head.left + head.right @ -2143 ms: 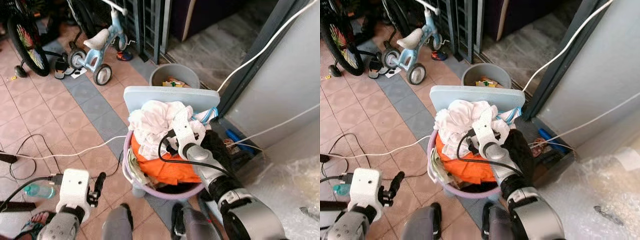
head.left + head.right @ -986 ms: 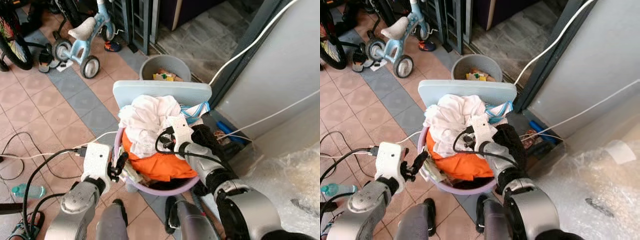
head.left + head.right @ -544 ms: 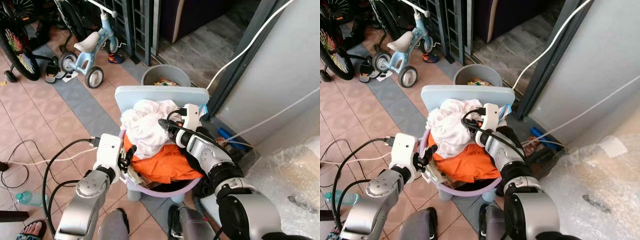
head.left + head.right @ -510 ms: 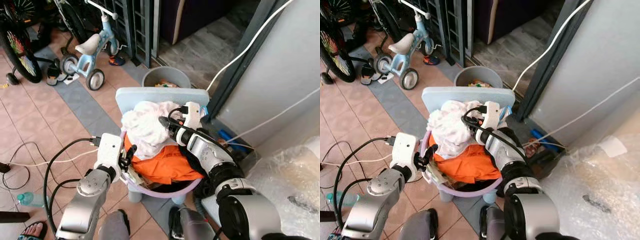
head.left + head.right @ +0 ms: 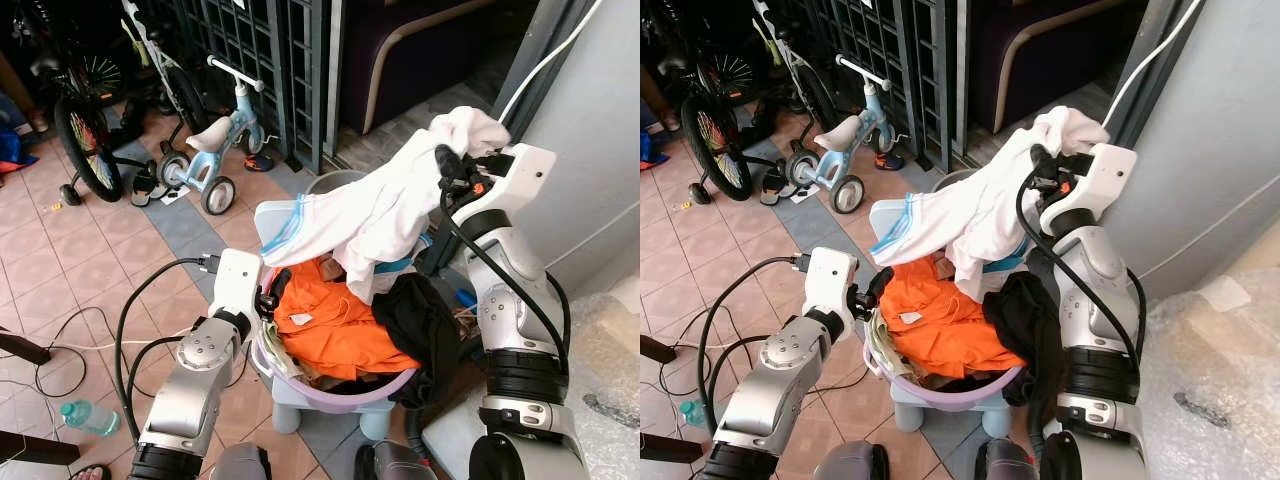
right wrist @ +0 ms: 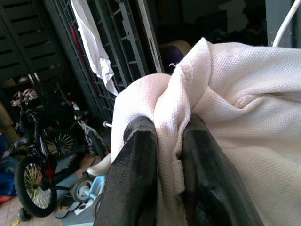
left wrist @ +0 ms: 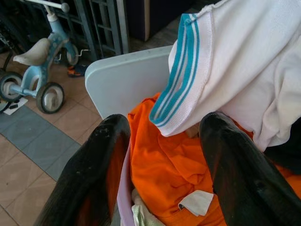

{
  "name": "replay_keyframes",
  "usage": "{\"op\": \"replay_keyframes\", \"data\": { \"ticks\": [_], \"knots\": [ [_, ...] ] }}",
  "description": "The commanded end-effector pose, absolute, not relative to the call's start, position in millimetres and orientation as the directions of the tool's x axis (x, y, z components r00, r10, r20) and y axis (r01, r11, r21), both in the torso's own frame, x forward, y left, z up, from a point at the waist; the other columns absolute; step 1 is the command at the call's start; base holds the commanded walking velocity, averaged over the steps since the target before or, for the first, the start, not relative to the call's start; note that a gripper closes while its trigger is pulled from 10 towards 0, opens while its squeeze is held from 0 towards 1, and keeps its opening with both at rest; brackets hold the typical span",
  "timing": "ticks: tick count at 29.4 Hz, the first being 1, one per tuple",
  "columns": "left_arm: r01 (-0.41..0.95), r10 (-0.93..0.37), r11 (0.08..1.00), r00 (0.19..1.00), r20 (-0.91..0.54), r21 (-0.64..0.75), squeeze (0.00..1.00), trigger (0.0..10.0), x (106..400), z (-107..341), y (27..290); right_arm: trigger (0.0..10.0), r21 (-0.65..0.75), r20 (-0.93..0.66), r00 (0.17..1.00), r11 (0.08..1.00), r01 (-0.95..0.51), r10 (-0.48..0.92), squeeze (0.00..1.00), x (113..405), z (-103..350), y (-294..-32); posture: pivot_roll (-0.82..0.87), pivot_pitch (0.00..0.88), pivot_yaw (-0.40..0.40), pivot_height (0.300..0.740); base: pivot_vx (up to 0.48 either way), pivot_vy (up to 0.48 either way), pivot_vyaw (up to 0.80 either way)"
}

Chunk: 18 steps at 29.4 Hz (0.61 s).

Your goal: Clothes washing

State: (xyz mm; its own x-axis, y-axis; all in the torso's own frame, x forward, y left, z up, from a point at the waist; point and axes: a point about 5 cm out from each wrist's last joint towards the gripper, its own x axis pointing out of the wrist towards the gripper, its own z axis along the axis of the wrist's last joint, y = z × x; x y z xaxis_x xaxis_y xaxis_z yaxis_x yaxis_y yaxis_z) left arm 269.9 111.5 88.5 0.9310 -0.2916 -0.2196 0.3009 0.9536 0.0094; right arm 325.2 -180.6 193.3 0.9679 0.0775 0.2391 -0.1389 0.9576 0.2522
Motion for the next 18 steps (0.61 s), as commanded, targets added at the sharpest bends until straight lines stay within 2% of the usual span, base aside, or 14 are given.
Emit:
{"op": "replay_keyframes", "data": {
  "ticks": [1, 6, 11, 18],
  "knots": [
    [0.267, -0.257, 0.963, 0.947, -0.192, 0.025, 0.0, 10.0, 273, 90, 114, 0.0, 0.208, 0.253, 0.963, 0.967, -0.148, 0.093, 0.0, 315, 196, -173, -0.09, 0.017, 0.032, 0.74, 0.0, 0.0, 0.0],
    [0.248, -0.239, 0.969, 0.953, -0.187, 0.024, 0.0, 10.0, 272, 89, 115, 0.0, 0.185, 0.205, 0.97, 0.968, -0.168, 0.129, 0.0, 294, 178, -157, -0.09, 0.021, 0.033, 0.74, 0.0, 0.0, 0.0],
    [0.25, -0.243, 0.968, 0.953, -0.182, 0.02, 0.0, 10.0, 274, 90, 114, 0.0, 0.192, 0.21, 0.969, 0.966, -0.174, 0.133, 0.0, 295, 180, -148, -0.09, 0.027, 0.038, 0.74, 0.0, 0.0, 0.0],
    [0.256, -0.247, 0.966, 0.953, -0.177, 0.025, 0.0, 10.0, 274, 88, 113, 0.0, 0.17, 0.223, 0.965, 0.969, -0.179, 0.14, 0.0, 299, 187, -148, -0.09, 0.03, 0.035, 0.74, 0.0, 0.0, 0.0]
  ]
}}
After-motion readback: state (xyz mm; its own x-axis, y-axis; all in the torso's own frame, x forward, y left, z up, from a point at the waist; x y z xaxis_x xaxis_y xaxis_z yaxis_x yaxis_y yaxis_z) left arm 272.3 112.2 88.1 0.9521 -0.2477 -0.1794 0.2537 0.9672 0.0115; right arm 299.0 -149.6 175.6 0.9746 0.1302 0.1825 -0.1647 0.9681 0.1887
